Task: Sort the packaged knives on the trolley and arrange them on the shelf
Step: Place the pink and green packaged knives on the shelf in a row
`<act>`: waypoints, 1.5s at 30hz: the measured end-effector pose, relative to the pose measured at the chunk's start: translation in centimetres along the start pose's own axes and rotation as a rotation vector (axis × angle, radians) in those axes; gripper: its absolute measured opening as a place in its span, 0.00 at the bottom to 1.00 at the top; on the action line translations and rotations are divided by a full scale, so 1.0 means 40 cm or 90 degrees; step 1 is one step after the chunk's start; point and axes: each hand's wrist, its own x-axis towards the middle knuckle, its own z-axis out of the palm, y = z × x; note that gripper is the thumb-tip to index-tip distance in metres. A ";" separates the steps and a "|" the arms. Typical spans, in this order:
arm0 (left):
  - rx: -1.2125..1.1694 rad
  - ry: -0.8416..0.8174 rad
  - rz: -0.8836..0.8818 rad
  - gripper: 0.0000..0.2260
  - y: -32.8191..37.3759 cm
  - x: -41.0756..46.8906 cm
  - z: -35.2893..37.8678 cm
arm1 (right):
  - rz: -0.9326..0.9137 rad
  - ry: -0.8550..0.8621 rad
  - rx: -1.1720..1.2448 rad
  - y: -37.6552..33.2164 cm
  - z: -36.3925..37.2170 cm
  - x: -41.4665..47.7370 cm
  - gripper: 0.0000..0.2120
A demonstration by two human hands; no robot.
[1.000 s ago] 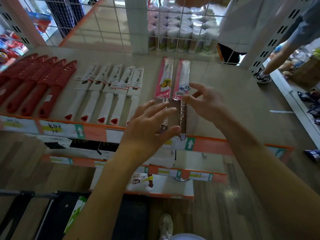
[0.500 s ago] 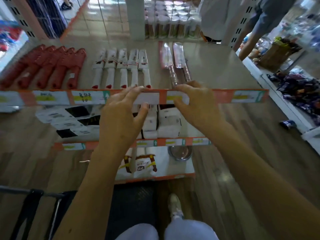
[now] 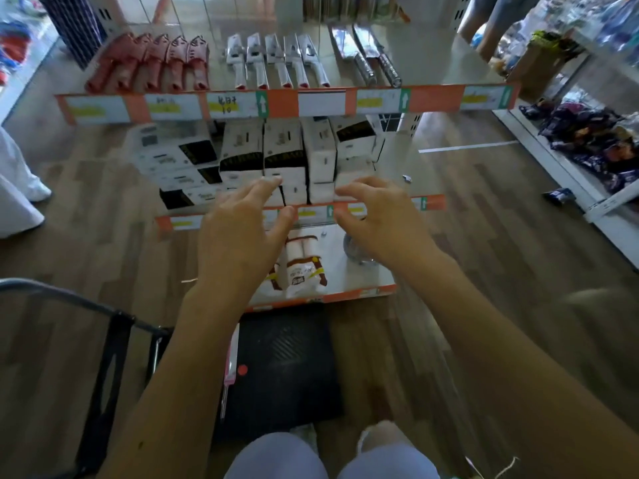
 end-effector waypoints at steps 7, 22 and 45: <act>0.013 0.014 -0.024 0.19 0.021 -0.189 -0.006 | -0.037 -0.034 0.001 -0.016 -0.011 -0.182 0.18; 0.046 -0.018 -0.105 0.20 -0.032 -0.586 -0.055 | -0.079 -0.148 0.054 -0.110 0.078 -0.535 0.17; 0.060 -0.190 -0.082 0.17 -0.554 -0.706 -0.199 | 0.098 -0.215 0.122 -0.427 0.488 -0.599 0.17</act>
